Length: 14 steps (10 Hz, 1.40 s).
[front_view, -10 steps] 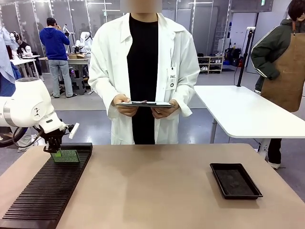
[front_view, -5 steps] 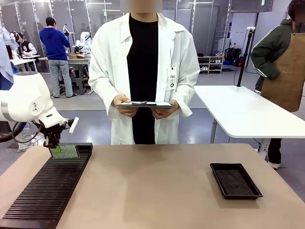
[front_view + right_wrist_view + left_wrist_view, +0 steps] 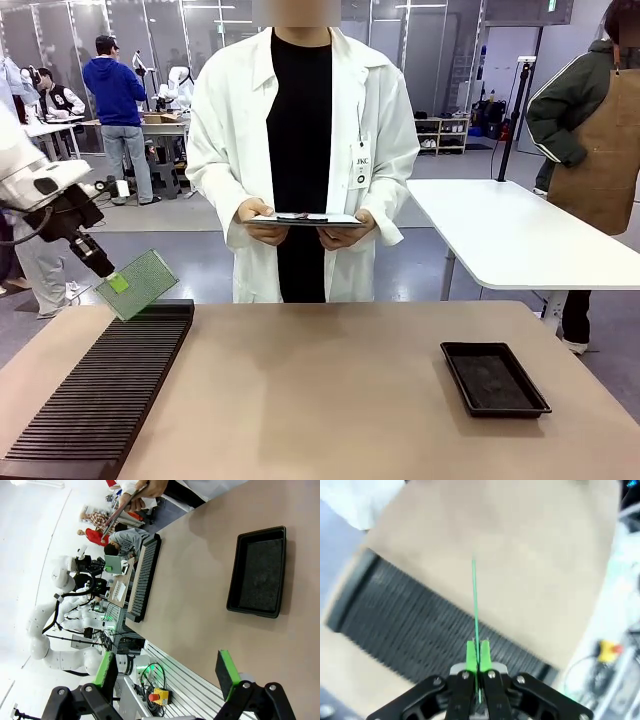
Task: Inspect the PCB.
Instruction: Pick up the Blank PCB and present it to the human.
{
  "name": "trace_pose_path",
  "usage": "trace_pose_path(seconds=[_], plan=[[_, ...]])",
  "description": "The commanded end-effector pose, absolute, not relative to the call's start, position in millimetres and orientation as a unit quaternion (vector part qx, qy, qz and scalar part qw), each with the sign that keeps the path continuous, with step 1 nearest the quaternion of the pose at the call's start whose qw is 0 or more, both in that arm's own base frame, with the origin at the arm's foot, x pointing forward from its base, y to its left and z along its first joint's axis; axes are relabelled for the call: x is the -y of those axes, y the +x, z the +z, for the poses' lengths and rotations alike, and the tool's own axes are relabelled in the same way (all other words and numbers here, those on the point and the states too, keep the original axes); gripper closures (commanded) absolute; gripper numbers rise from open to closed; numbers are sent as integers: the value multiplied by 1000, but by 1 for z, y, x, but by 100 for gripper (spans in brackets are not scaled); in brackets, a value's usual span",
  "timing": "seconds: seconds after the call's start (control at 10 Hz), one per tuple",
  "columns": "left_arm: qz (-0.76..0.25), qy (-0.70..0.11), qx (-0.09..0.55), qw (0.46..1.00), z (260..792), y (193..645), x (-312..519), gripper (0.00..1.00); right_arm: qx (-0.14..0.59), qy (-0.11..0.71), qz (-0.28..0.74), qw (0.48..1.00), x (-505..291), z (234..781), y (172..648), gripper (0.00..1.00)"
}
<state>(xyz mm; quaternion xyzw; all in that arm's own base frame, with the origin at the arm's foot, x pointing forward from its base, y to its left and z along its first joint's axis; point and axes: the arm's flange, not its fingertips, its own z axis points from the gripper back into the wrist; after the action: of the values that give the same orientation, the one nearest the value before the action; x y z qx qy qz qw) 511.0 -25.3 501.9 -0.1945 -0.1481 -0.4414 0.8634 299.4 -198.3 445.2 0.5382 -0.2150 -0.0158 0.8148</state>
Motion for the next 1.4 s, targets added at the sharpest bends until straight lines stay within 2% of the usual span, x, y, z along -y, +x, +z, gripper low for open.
trace_pose_path(seconds=[0.0, 0.2, 0.4, 0.5, 1.0, 1.2, 1.3], plan=[[-315, -331, 207, 865, 470, 505, 18, 100, 218, 540, -12, 813, 199, 446, 298, 0], [-240, -413, 255, 841, 448, 496, 9, 100, 218, 540, -12, 813, 199, 446, 298, 0], [-237, -402, 217, 857, 429, 493, 13, 100, 218, 540, -12, 813, 199, 446, 298, 0], [-238, -407, 212, 856, 442, 496, 5, 100, 218, 540, -12, 813, 199, 446, 298, 0], [-231, -411, 213, 856, 439, 497, 5, 98, 218, 540, -12, 813, 199, 446, 298, 0], [-135, -474, 235, 838, 440, 527, 10, 98, 218, 540, -12, 813, 199, 446, 298, 0], [-113, -506, 225, 825, 439, 539, 11, 98, 218, 540, -12, 813, 199, 446, 298, 0]])
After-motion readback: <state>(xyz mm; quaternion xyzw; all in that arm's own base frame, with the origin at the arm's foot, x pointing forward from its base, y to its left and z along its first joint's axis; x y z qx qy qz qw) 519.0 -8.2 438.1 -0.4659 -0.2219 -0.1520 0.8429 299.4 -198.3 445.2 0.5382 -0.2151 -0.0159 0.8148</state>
